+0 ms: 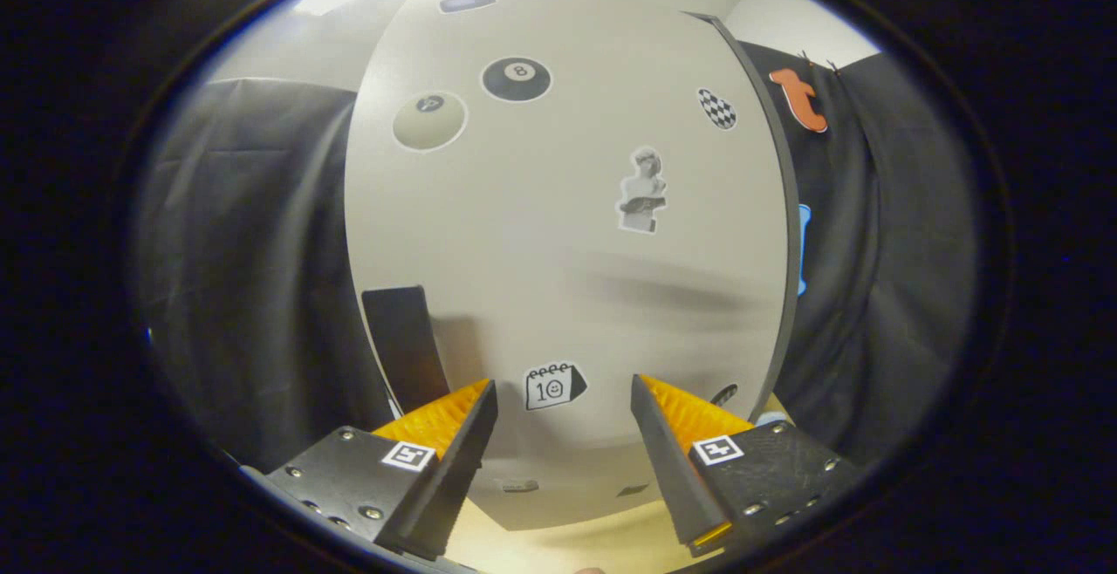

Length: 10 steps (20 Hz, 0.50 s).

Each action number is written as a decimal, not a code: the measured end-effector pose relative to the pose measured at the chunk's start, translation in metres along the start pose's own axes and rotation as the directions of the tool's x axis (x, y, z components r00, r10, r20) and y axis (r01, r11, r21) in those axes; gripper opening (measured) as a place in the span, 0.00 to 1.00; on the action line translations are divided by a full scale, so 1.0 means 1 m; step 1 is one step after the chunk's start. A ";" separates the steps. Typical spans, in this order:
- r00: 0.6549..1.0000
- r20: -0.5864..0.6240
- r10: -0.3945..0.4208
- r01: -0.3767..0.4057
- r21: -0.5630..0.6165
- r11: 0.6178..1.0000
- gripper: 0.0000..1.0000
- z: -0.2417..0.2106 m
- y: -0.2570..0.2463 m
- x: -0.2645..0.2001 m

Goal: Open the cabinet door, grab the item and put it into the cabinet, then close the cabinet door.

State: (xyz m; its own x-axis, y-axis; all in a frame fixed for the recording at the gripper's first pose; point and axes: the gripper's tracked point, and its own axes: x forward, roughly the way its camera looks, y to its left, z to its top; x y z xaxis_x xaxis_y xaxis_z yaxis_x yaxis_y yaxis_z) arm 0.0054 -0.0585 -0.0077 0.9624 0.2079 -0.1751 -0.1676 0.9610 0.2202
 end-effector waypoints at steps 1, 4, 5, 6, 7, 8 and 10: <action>1.000 0.004 0.001 -0.001 -0.002 1.000 0.92 0.002 0.001 0.002; 1.000 0.006 0.000 0.000 -0.016 1.000 0.92 0.004 0.003 0.009; 1.000 0.005 0.000 0.000 -0.017 1.000 0.92 0.004 0.003 0.010; 1.000 0.003 0.001 -0.001 -0.019 1.000 0.92 0.002 0.004 0.009; 1.000 0.000 -0.001 0.001 -0.021 1.000 0.92 0.002 0.004 0.011; 1.000 -0.003 -0.005 0.004 -0.024 1.000 0.92 0.000 0.005 0.012; 1.000 -0.006 -0.008 0.008 -0.030 1.000 0.92 -0.001 0.005 0.015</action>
State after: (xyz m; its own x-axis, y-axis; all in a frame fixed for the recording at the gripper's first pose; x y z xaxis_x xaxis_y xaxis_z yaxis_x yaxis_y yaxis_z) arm 0.0186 -0.0503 -0.0103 0.9622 0.2017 -0.1830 -0.1667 0.9676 0.1899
